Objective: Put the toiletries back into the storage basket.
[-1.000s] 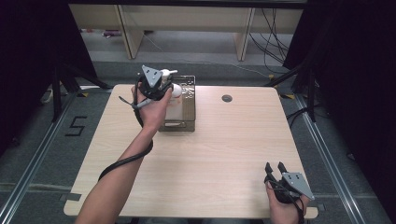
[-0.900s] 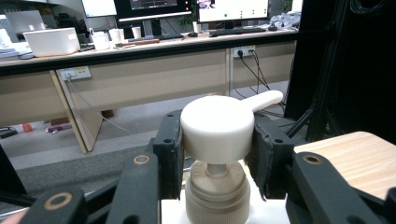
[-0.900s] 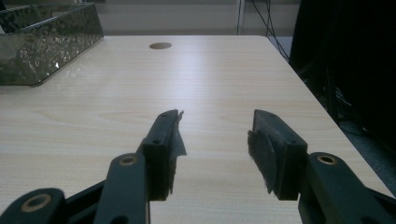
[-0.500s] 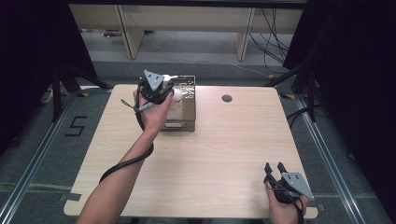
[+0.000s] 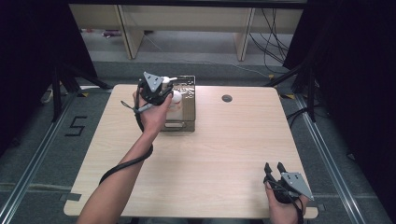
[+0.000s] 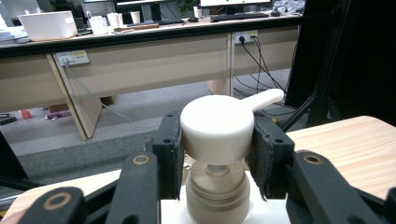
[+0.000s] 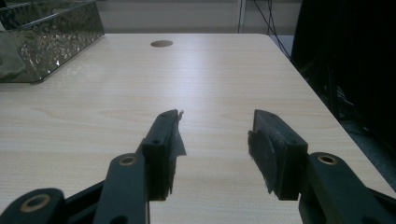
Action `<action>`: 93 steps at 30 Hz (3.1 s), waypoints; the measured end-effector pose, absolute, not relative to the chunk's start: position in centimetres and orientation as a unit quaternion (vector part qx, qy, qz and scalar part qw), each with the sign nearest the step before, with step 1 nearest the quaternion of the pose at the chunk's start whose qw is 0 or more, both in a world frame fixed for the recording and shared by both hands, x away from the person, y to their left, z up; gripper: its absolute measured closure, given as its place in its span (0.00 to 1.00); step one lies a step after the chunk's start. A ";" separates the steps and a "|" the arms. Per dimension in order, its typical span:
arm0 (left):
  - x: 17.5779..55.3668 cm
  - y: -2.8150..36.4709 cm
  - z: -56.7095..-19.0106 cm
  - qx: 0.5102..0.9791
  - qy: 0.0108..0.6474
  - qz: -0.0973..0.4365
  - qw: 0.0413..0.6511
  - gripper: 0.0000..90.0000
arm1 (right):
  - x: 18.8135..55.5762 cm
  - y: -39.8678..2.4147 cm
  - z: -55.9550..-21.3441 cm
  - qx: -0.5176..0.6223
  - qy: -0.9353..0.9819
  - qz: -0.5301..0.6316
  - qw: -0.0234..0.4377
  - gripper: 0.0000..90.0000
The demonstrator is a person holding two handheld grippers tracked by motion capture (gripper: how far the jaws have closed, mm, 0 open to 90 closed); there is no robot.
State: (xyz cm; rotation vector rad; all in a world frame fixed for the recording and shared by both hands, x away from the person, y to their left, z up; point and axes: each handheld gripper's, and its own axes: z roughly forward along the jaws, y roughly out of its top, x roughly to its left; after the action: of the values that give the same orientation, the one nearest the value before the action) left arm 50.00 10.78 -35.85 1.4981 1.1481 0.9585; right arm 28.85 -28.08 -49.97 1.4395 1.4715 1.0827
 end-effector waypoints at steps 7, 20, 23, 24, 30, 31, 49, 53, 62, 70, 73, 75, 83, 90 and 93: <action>49.9 11.1 -35.9 0.619 0.471 0.395 0.489 0.65 | 28.7 -28.0 -49.8 0.573 0.586 0.419 0.391 0.58; 48.8 11.4 -36.3 0.621 0.449 0.381 0.517 0.39 | 28.9 -27.8 -50.2 0.569 0.586 0.427 0.388 0.57; 48.5 11.5 -36.4 0.620 0.449 0.381 0.519 0.34 | 28.9 -28.0 -50.2 0.564 0.589 0.422 0.395 0.57; 48.3 11.6 -36.4 0.621 0.448 0.381 0.519 0.33 | 28.9 -27.7 -50.2 0.578 0.580 0.428 0.382 0.57; 46.4 12.5 -36.8 0.626 0.441 0.368 0.527 0.32 | 29.1 -27.9 -50.3 0.560 0.590 0.425 0.397 0.57; 46.1 12.7 -36.9 0.624 0.440 0.366 0.532 0.33 | 29.1 -27.9 -50.3 0.559 0.590 0.425 0.398 0.57; 40.8 16.9 -40.6 0.633 0.441 0.350 0.532 0.34 | 29.1 -27.6 -50.6 0.565 0.595 0.430 0.377 0.57; 40.0 17.7 -41.9 0.632 0.447 0.350 0.528 0.35 | 29.2 -27.5 -50.6 0.565 0.595 0.426 0.382 0.57; 38.5 20.7 -46.6 0.631 0.470 0.349 0.509 0.36 | 29.3 -27.5 -50.8 0.562 0.599 0.420 0.385 0.57; 37.8 22.3 -49.7 0.641 0.477 0.346 0.492 0.36 | 29.3 -27.4 -50.9 0.562 0.600 0.422 0.383 0.57; 37.7 22.6 -50.4 0.643 0.473 0.347 0.493 0.36 | 29.2 -27.3 -50.9 0.569 0.599 0.418 0.379 0.57; 37.6 22.9 -51.4 0.642 0.472 0.348 0.493 0.36 | 29.4 -27.3 -51.0 0.561 0.601 0.423 0.382 0.56; 37.6 23.2 -52.3 0.638 0.468 0.353 0.499 0.36 | 29.4 -27.4 -51.2 0.558 0.602 0.421 0.385 0.56; 37.6 23.8 -52.3 0.629 0.470 0.354 0.508 0.36 | 29.2 -27.3 -51.3 0.556 0.604 0.418 0.389 0.56; 37.6 23.8 -52.3 0.628 0.471 0.354 0.509 0.36 | 29.3 -27.3 -51.4 0.552 0.605 0.423 0.387 0.56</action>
State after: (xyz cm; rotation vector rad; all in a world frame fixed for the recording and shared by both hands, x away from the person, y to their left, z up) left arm 37.59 23.77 -52.33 1.5115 1.1345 0.8515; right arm 29.31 -27.26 -51.36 1.4054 1.5405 1.0768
